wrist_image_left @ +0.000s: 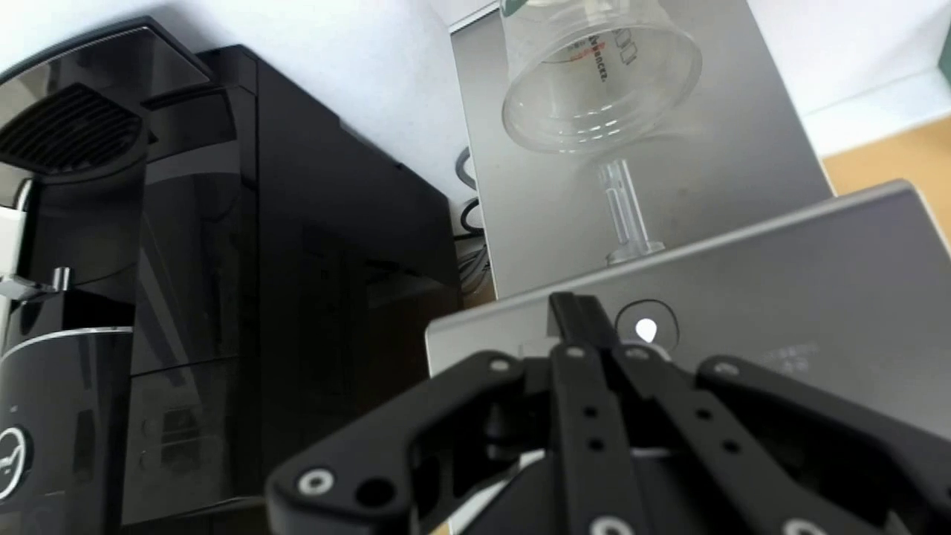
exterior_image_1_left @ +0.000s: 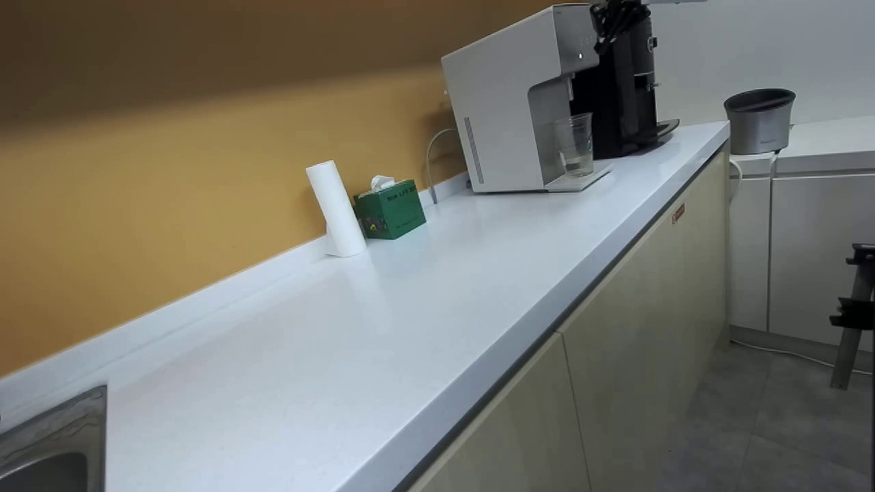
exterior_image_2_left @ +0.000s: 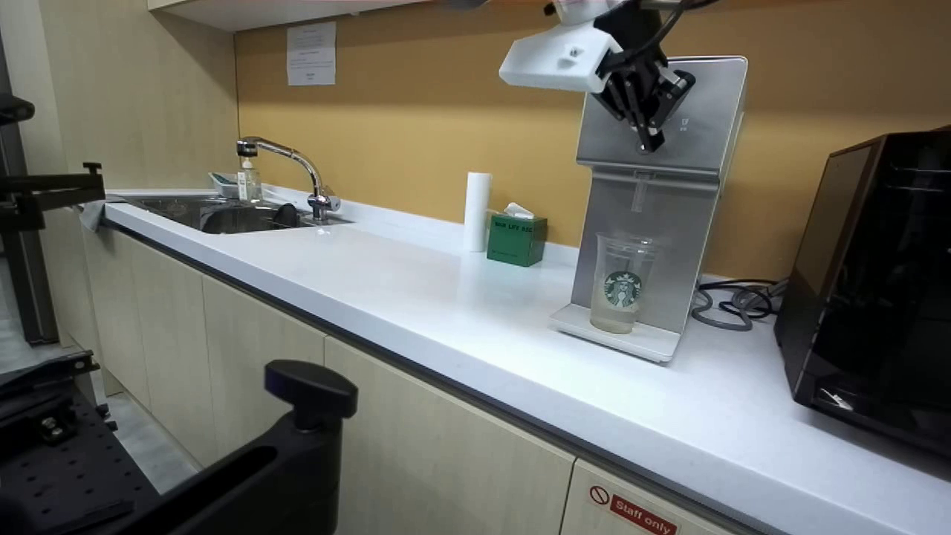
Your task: Press one button on the coffeemaker.
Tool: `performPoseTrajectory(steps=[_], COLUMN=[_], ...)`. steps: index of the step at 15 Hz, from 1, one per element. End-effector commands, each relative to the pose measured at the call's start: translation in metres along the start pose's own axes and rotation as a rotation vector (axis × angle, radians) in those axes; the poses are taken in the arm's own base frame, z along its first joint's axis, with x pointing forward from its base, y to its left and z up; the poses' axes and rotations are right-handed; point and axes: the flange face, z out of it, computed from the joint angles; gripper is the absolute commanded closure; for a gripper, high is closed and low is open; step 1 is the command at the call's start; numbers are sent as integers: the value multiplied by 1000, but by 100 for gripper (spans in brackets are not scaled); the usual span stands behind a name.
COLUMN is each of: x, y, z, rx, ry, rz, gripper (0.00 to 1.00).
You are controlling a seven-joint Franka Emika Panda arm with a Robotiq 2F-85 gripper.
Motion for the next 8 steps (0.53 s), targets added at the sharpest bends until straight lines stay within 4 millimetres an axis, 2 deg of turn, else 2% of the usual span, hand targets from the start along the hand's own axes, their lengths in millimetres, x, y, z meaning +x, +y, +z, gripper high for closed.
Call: performPoseTrajectory(steps=[1,4,5,6,8], x=[-12,-18,-18,-16,-13], y=[9,18,19,20,18], z=[-27,-44,-51,-58,-73], rx=[-26,-65,-78,-89,-91], ry=[-36,-120,-145,-160,-192], rz=[14,-8,-13,-17,-14], gripper=[100,100,74,73,60])
